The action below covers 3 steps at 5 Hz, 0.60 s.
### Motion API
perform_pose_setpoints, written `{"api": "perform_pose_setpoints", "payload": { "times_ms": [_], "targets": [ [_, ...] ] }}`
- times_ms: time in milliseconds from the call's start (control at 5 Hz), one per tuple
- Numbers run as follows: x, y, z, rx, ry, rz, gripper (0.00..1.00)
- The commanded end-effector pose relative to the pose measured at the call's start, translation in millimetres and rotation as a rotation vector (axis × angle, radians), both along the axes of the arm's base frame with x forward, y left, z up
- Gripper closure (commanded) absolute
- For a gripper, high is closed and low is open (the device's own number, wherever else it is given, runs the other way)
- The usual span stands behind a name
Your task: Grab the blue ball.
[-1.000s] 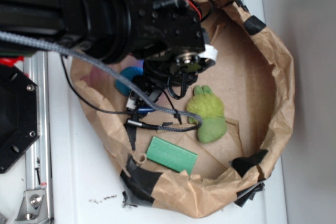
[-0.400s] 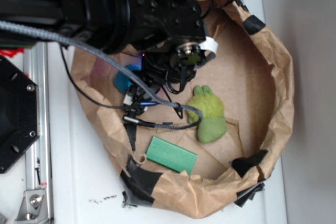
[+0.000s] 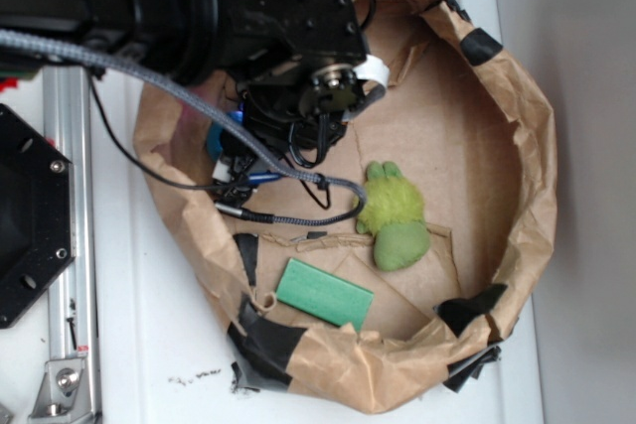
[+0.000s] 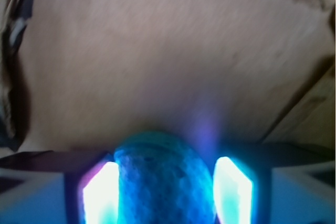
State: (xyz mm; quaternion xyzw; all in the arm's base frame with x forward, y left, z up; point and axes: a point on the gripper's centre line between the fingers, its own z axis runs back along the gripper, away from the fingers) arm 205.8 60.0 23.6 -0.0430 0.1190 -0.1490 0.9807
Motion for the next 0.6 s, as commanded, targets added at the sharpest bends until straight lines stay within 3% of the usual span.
{"api": "perform_pose_setpoints", "payload": {
  "times_ms": [0,400],
  "targets": [
    [10.0,2.4,16.1,0.017,-0.064,0.006,1.0],
    [11.5,-0.8,18.3,0.02,-0.07,-0.004,1.0]
  ]
}}
